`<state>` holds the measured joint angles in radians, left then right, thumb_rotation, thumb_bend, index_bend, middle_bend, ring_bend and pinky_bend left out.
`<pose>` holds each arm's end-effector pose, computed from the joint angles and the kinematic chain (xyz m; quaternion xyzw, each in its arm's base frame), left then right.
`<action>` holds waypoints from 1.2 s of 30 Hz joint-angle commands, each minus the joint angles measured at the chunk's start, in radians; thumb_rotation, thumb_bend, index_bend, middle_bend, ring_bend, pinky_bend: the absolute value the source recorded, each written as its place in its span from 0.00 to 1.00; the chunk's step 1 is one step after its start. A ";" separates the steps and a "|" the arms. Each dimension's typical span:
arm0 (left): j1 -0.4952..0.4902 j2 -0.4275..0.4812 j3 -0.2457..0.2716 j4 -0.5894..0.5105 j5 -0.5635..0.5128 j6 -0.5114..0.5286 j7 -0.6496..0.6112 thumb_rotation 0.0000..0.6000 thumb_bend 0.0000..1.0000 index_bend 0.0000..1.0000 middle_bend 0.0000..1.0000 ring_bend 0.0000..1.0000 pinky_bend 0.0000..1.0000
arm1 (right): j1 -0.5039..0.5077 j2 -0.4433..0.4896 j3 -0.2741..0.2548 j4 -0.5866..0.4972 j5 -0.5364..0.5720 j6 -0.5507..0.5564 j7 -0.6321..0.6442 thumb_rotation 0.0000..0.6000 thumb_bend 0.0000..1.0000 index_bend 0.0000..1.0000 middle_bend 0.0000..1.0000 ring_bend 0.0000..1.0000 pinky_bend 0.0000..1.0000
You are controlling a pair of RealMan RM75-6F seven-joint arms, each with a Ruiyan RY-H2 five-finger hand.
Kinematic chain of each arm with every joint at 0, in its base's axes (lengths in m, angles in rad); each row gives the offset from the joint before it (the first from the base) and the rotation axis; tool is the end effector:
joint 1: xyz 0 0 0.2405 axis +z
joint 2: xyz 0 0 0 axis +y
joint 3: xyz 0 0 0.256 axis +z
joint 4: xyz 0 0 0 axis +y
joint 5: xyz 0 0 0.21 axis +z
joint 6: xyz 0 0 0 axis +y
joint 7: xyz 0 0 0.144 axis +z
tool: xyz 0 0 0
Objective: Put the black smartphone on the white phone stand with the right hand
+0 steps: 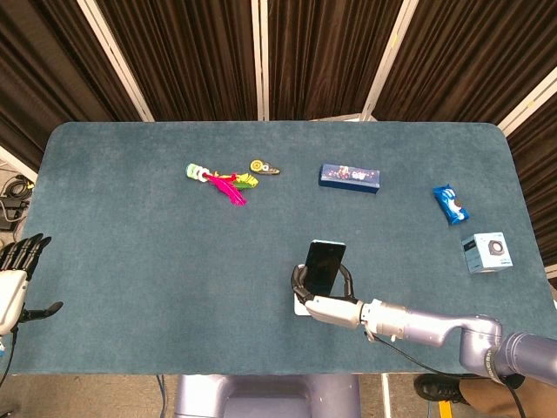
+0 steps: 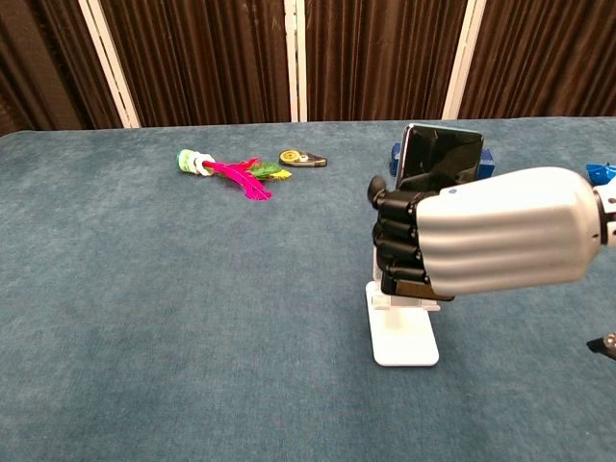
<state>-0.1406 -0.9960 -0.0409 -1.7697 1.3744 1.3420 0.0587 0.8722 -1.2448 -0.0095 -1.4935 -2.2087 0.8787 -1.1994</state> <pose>-0.3024 0.1916 0.1689 -0.6036 -0.4357 -0.3337 0.5784 -0.1273 -0.2855 0.0181 0.7549 0.5624 0.1623 0.2957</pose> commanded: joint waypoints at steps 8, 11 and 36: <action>0.000 0.003 -0.001 0.002 -0.001 0.001 -0.008 1.00 0.00 0.00 0.00 0.00 0.00 | -0.003 -0.015 0.017 -0.008 0.008 -0.039 -0.020 1.00 0.26 0.52 0.52 0.41 0.34; -0.001 0.003 0.000 0.002 0.000 -0.002 -0.008 1.00 0.00 0.00 0.00 0.00 0.00 | -0.001 -0.020 0.023 -0.012 0.010 -0.046 -0.020 1.00 0.26 0.52 0.52 0.40 0.34; -0.003 0.000 -0.001 0.003 -0.005 -0.003 -0.002 1.00 0.00 0.00 0.00 0.00 0.00 | 0.000 -0.053 0.029 0.013 0.006 -0.066 -0.012 1.00 0.26 0.50 0.47 0.34 0.30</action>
<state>-0.1440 -0.9960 -0.0415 -1.7668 1.3691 1.3391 0.0562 0.8720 -1.2972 0.0197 -1.4812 -2.2028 0.8128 -1.2116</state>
